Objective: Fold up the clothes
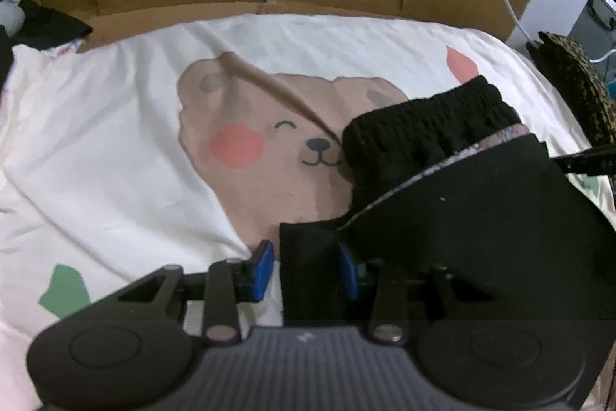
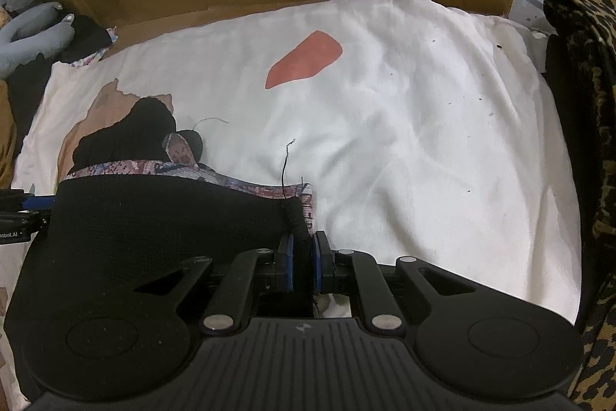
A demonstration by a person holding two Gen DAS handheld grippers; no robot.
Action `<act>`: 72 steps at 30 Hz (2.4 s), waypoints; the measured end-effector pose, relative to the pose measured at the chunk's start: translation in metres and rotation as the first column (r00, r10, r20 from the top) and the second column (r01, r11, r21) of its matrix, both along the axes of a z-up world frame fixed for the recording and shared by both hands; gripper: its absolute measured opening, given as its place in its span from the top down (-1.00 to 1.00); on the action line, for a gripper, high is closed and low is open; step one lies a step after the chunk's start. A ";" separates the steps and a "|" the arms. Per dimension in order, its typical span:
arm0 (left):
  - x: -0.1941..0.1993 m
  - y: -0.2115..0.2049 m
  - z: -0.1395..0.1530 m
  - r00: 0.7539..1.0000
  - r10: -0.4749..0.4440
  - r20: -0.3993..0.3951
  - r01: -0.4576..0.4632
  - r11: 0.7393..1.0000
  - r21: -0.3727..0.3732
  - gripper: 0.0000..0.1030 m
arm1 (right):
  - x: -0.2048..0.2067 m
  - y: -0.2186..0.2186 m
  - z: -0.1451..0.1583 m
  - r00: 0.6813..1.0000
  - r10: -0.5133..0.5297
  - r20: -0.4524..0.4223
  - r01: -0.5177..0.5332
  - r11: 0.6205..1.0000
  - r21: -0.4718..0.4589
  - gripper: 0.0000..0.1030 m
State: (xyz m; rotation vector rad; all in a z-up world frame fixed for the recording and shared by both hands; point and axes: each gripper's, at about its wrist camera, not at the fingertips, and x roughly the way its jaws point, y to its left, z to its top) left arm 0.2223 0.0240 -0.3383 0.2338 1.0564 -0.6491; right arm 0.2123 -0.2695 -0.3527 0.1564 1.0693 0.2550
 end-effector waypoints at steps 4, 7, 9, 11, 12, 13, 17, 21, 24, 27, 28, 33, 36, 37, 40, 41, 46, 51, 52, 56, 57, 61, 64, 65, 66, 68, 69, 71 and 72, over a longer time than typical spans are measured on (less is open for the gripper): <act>0.004 0.007 0.000 0.998 0.035 -0.046 -0.036 0.999 -0.029 0.35 | -0.001 0.001 0.000 1.000 -0.019 0.001 0.019 1.000 -0.003 0.83; 0.005 0.014 0.001 0.996 0.050 -0.076 -0.054 0.997 -0.050 0.68 | -0.003 0.002 0.000 0.999 -0.047 0.003 0.047 0.999 0.002 0.84; 0.006 0.018 0.002 0.994 0.060 -0.096 -0.067 0.996 -0.064 0.79 | -0.003 -0.002 0.001 0.996 -0.094 -0.004 0.095 0.995 0.026 0.86; 0.006 0.025 0.007 0.993 0.084 -0.089 -0.091 0.993 -0.071 0.82 | -0.003 -0.003 0.003 0.992 -0.127 -0.002 0.127 0.991 0.045 0.88; 0.005 0.030 0.009 0.991 0.097 -0.091 -0.104 0.992 -0.077 0.83 | -0.004 -0.004 0.005 0.991 -0.135 0.005 0.135 0.990 0.052 0.89; 0.005 0.035 0.010 0.989 0.110 -0.095 -0.118 0.989 -0.084 0.83 | -0.004 -0.004 0.007 0.991 -0.131 0.011 0.131 0.990 0.050 0.90; -0.001 0.041 0.020 0.990 0.126 -0.070 -0.133 0.985 -0.105 0.85 | -0.008 -0.014 0.015 0.989 -0.146 0.028 0.144 0.987 0.068 0.91; -0.005 0.039 0.026 0.988 0.145 -0.051 -0.149 0.983 -0.104 0.86 | -0.013 -0.019 0.024 0.987 -0.156 0.048 0.152 0.985 0.084 0.93; -0.006 0.041 0.030 0.986 0.158 -0.049 -0.163 0.981 -0.109 0.86 | -0.016 -0.021 0.031 0.985 -0.163 0.063 0.157 0.983 0.093 0.94; -0.007 0.043 0.034 0.984 0.169 -0.048 -0.174 0.978 -0.113 0.86 | -0.017 -0.023 0.036 0.983 -0.170 0.073 0.161 0.981 0.109 0.94; -0.008 0.044 0.036 0.984 0.171 -0.045 -0.175 0.978 -0.115 0.86 | -0.018 -0.024 0.038 0.982 -0.171 0.077 0.162 0.980 0.112 0.94; -0.010 0.046 0.042 0.978 0.199 -0.064 -0.206 0.970 -0.126 0.86 | -0.024 -0.026 0.047 0.981 -0.171 0.097 0.157 0.979 0.131 0.94; -0.008 0.049 0.045 0.970 0.225 -0.088 -0.236 0.962 -0.141 0.87 | -0.025 -0.030 0.053 0.980 -0.172 0.100 0.154 0.975 0.159 0.95; -0.007 0.050 0.046 0.968 0.233 -0.095 -0.245 0.958 -0.146 0.87 | -0.025 -0.030 0.055 0.980 -0.171 0.104 0.154 0.975 0.160 0.96; -0.007 0.051 0.050 0.963 0.249 -0.106 -0.263 0.952 -0.157 0.87 | -0.024 -0.032 0.061 0.979 -0.171 0.113 0.151 0.974 0.166 0.99; -0.006 0.052 0.051 0.962 0.250 -0.107 -0.265 0.951 -0.160 0.87 | -0.024 -0.032 0.063 0.978 -0.171 0.116 0.150 0.974 0.168 0.99; -0.003 0.054 0.056 0.961 0.254 -0.106 -0.270 0.947 -0.175 0.88 | -0.023 -0.034 0.073 0.976 -0.171 0.132 0.146 0.973 0.177 1.00; 0.002 0.051 0.044 0.964 0.241 -0.108 -0.256 0.956 -0.147 0.88 | -0.016 -0.027 0.056 0.983 -0.150 0.110 0.132 0.980 0.150 1.00; 0.002 0.051 0.042 0.965 0.239 -0.108 -0.254 0.957 -0.144 0.88 | -0.015 -0.026 0.052 0.984 -0.145 0.105 0.129 0.981 0.144 1.00; 0.004 0.049 0.037 0.967 0.231 -0.108 -0.244 0.960 -0.134 0.87 | -0.010 -0.021 0.038 0.988 -0.129 0.087 0.118 0.985 0.123 1.00; 0.004 0.048 0.036 0.968 0.228 -0.107 -0.241 0.962 -0.131 0.87 | -0.009 -0.020 0.035 0.989 -0.125 0.082 0.115 0.986 0.118 1.00; 0.005 0.045 0.032 0.972 0.212 -0.098 -0.223 0.968 -0.113 0.87 | -0.003 -0.015 0.021 0.992 -0.108 0.063 0.102 0.990 0.096 0.87; 0.006 0.044 0.030 0.972 0.211 -0.099 -0.221 0.969 -0.108 0.87 | -0.002 -0.010 0.016 0.994 -0.087 0.062 0.082 0.994 0.078 0.55; 0.006 0.043 0.030 0.973 0.210 -0.099 -0.220 0.970 -0.107 0.87 | -0.001 -0.008 0.015 0.995 -0.080 0.064 0.076 0.995 0.068 0.42; 0.006 0.043 0.029 0.973 0.209 -0.099 -0.219 0.970 -0.105 0.87 | 0.000 -0.005 0.014 0.995 -0.071 0.065 0.067 0.996 0.063 0.16; 0.006 0.043 0.028 0.973 0.207 -0.099 -0.217 0.971 -0.103 0.86 | 0.003 -0.001 0.012 0.996 -0.052 0.067 0.049 0.998 0.051 0.14; 0.006 0.043 0.028 0.973 0.207 -0.098 -0.216 0.971 -0.102 0.86 | 0.004 0.002 0.011 0.997 -0.043 0.068 0.040 0.998 0.045 0.14; 0.006 0.042 0.027 0.975 0.201 -0.094 -0.210 0.973 -0.098 0.86 | 0.007 0.009 0.007 0.998 -0.013 0.063 0.012 1.000 0.017 0.14; 0.006 0.042 0.026 0.976 0.199 -0.092 -0.207 0.974 -0.096 0.86 | 0.008 0.012 0.006 0.998 0.002 0.061 -0.002 1.000 0.003 0.15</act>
